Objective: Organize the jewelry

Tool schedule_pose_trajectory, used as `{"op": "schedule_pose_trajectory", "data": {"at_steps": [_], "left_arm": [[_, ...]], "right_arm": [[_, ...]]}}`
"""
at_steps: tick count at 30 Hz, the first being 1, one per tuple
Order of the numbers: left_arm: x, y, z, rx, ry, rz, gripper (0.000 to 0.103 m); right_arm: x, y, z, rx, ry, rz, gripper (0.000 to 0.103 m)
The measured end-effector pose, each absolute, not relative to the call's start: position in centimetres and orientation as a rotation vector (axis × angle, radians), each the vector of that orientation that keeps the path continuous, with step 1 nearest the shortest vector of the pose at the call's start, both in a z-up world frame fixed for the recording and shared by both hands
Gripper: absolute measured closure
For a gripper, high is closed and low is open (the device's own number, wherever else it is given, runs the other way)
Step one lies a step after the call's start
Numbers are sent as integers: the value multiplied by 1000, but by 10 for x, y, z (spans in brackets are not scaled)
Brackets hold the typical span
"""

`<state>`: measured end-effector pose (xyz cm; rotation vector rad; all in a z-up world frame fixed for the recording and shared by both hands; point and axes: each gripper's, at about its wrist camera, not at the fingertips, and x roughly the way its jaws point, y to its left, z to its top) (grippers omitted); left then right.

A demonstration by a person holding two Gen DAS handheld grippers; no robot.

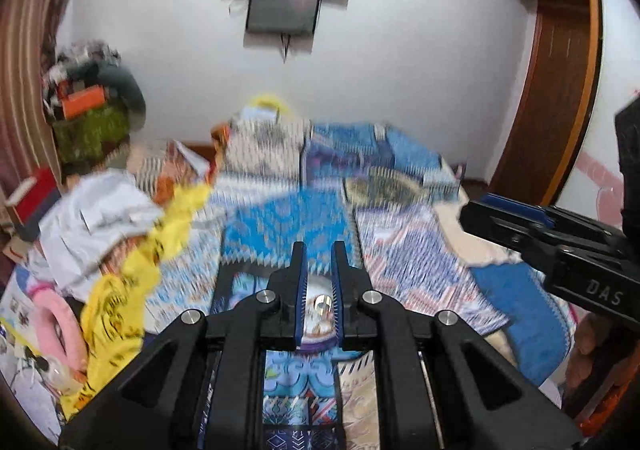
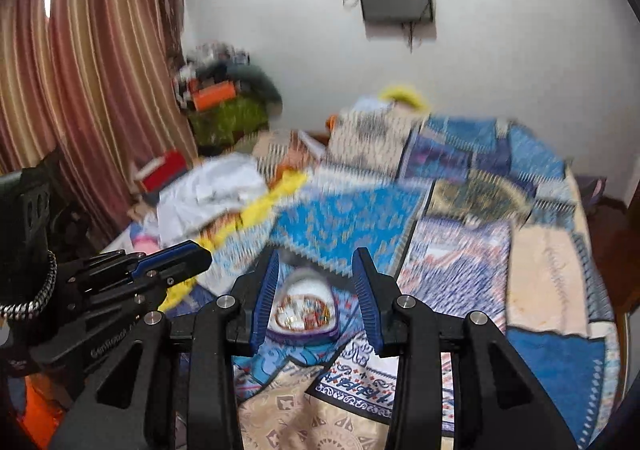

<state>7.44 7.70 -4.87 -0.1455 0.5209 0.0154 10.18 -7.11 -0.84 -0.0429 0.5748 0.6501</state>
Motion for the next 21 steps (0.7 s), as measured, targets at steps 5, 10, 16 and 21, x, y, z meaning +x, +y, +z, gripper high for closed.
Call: {"op": "schedule_pose_trajectory", "data": {"at_steps": [5,10,16,21], "left_arm": [[31,65,-2,-106,329,51,63],[-10,59,25,-96,191,91,33],[-37,58,38,-91,119,127,7],[-45,58,39,-94,115,136,1]], "right_arm": [[55,-90,37,-20,364,612,49],[18,-101,62,-15,208,545,24],[2,-109,67,32,141,487,0],[0,-106,64,38,157,481,0]]}}
